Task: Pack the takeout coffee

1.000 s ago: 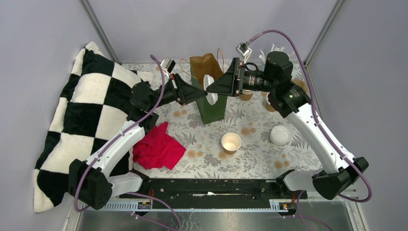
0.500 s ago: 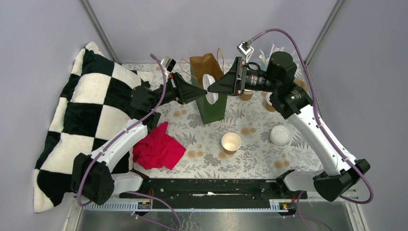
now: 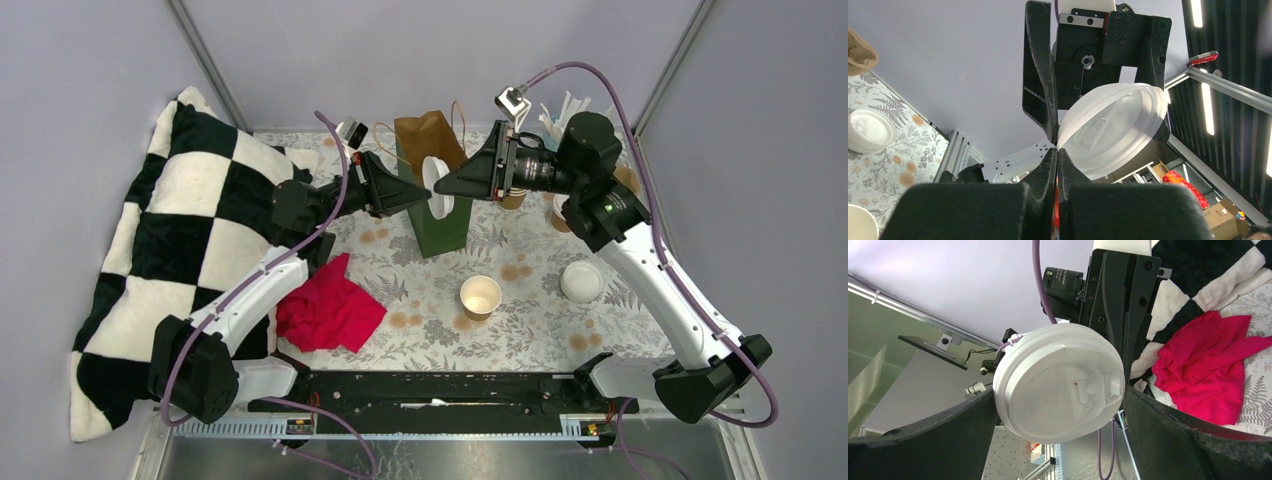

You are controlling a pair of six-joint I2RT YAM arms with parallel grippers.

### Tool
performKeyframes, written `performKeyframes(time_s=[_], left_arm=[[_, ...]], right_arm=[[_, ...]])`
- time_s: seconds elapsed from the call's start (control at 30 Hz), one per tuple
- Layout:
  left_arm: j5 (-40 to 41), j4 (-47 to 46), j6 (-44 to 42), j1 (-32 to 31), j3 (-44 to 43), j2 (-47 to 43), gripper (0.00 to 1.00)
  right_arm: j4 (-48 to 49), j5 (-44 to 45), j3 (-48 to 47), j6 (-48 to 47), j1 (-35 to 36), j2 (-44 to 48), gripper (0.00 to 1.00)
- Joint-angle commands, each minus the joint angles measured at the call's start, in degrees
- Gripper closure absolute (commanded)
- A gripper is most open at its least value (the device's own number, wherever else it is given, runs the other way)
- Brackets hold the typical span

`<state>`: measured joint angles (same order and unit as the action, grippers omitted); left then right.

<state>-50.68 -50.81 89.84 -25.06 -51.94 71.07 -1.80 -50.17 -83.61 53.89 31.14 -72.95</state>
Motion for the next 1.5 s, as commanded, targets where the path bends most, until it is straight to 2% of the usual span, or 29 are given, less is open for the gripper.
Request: performKeyframes(time_s=[0.0, 0.13, 0.33, 0.47, 0.7, 1.07, 1.47], left_arm=[[-0.89, -2.14, -1.18, 0.32, -1.41, 0.12, 1.00], [1.09, 7.17, -6.22, 1.59, -1.36, -1.95, 1.00], [2.25, 15.98, -11.52, 3.39, -2.04, -3.27, 1.00], [0.58, 11.13, -8.80, 3.48, -1.48, -2.83, 1.00], [-1.70, -7.38, 2.07, 3.48, 1.08, -0.13, 1.00], [-2.49, -5.34, 1.20, 3.39, 0.06, 0.55, 1.00], [-2.54, -5.36, 1.34, 3.40, -0.08, 0.46, 1.00]], right_arm=[[5.08, -0.85, -0.29, -0.20, 0.17, 2.90, 0.00], [-3.85, 2.66, -2.71, -5.50, 0.18, 3.70, 0.00], [-12.03, 7.26, -3.89, -12.15, 0.17, 5.21, 0.00], [-11.94, 6.95, -3.85, -10.17, 0.21, 4.05, 0.00], [-5.36, 2.39, -3.40, -3.51, 0.24, 0.75, 0.00], [3.76, -1.78, -2.06, 1.46, 0.21, -1.61, 0.00], [5.50, -2.26, -2.44, 2.96, 0.17, -3.97, 0.00]])
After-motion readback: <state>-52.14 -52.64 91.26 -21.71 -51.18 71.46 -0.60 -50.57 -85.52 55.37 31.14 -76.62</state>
